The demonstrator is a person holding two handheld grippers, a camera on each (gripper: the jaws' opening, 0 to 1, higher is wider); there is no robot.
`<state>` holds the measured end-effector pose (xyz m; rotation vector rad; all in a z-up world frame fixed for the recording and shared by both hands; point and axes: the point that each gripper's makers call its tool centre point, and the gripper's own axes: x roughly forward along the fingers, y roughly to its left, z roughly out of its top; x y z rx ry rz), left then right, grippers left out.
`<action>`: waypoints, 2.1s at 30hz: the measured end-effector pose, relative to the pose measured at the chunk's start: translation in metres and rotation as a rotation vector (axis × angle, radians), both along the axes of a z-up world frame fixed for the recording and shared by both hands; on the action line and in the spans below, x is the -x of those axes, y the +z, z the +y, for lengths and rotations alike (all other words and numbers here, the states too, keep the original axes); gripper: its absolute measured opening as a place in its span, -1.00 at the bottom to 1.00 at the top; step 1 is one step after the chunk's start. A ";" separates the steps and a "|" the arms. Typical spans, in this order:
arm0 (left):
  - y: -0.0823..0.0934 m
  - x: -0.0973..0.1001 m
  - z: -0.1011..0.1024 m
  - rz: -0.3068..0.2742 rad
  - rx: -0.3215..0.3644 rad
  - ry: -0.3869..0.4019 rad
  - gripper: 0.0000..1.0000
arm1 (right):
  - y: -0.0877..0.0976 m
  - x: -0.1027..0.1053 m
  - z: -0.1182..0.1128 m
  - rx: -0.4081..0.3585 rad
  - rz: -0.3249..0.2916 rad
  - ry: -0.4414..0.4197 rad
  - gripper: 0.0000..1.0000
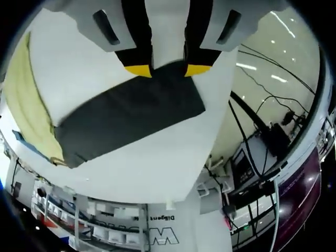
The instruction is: Fold the garment on the visible template until the final outline fits inside the template.
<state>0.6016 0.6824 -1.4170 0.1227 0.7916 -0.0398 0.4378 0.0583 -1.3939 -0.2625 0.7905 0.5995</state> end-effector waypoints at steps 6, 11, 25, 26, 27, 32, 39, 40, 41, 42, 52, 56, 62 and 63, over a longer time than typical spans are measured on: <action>-0.005 -0.002 0.008 -0.008 0.013 0.027 -0.55 | -0.001 0.003 -0.002 0.001 0.003 -0.011 -0.05; -0.020 -0.019 0.021 -0.012 0.015 0.032 -0.65 | -0.003 0.004 -0.003 0.003 0.008 -0.016 -0.05; 0.006 -0.011 -0.001 -0.002 0.041 0.054 -0.97 | -0.002 0.001 -0.009 0.006 -0.006 -0.029 -0.08; 0.009 -0.012 -0.002 -0.010 0.042 0.051 -0.97 | -0.002 0.001 -0.009 0.012 -0.012 -0.022 -0.08; 0.013 -0.015 -0.004 -0.026 0.043 0.044 -0.97 | -0.002 0.001 -0.008 0.014 -0.020 -0.015 -0.09; 0.051 -0.034 -0.029 -0.154 0.106 -0.025 -0.98 | 0.000 -0.002 -0.002 -0.037 -0.047 -0.022 0.03; 0.080 -0.060 -0.062 -0.283 0.217 -0.145 -0.98 | 0.014 -0.011 0.004 -0.133 -0.113 -0.070 0.58; 0.085 -0.063 -0.067 -0.296 0.235 -0.154 -0.98 | 0.016 -0.012 0.003 -0.152 -0.126 -0.085 0.66; 0.094 -0.067 -0.073 -0.321 0.256 -0.169 -0.98 | 0.016 -0.012 0.002 -0.152 -0.128 -0.091 0.73; 0.097 -0.071 -0.077 -0.334 0.272 -0.186 -0.98 | 0.017 -0.013 0.000 -0.157 -0.133 -0.103 0.77; 0.152 -0.109 -0.130 -0.453 0.336 -0.341 -0.98 | 0.001 0.002 -0.010 -0.142 -0.092 -0.148 0.78; 0.168 -0.116 -0.153 -0.467 0.358 -0.382 -0.98 | 0.002 0.005 -0.013 -0.141 -0.095 -0.158 0.78; 0.188 -0.118 -0.190 -0.477 0.391 -0.444 -0.98 | 0.005 0.008 -0.016 -0.137 -0.110 -0.174 0.85; 0.191 -0.117 -0.195 -0.478 0.397 -0.450 -0.98 | 0.007 0.008 -0.016 -0.138 -0.113 -0.175 0.88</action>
